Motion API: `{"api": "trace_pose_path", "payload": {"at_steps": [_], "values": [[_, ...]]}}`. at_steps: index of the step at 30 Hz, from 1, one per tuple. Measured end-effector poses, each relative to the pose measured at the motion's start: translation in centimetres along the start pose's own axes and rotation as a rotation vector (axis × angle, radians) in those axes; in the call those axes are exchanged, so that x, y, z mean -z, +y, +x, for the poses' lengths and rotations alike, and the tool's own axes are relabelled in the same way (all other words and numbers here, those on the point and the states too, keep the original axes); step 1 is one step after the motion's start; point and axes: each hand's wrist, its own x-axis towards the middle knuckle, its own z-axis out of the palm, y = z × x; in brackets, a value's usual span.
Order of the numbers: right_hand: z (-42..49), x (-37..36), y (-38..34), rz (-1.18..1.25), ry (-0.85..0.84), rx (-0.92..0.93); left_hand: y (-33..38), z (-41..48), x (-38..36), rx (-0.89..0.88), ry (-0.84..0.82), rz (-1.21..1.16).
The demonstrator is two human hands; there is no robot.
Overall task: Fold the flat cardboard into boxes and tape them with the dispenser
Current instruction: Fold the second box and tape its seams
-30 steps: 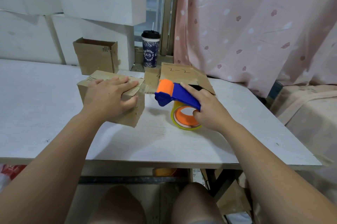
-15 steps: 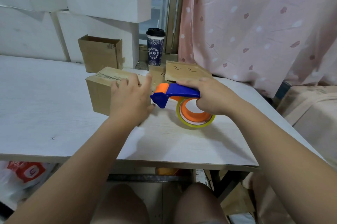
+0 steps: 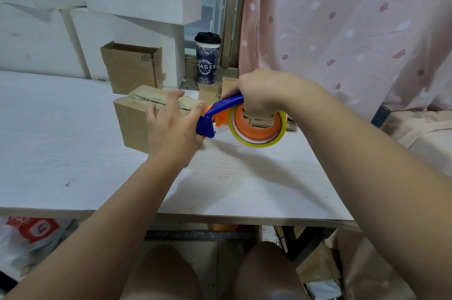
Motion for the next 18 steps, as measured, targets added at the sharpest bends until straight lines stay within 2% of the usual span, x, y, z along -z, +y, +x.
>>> {"api": "trace_pose_path", "payload": {"at_steps": [3, 6, 11, 15, 18], "values": [[0.7, 0.7, 0.1, -0.037, -0.038, 0.026, 0.0, 0.2, 0.4, 0.024, -0.053, -0.005], [1.2, -0.3, 0.4, 0.011, -0.139, 0.024, 0.1, 0.0, 0.4, -0.033, -0.123, 0.106], [0.9, -2.8, 3.0, 0.341, -0.244, 0.004, -0.3, 0.3, 1.2, -0.098, -0.237, 0.198], [0.1, -5.6, 4.3, 0.719, -0.445, -0.109, -0.3, 0.7, 1.8, -0.143, -0.355, 0.222], [-0.2, -7.4, 4.8, 0.78, -0.53, -0.123, -0.7, 1.2, 2.7, -0.154, -0.466, 0.177]]}}
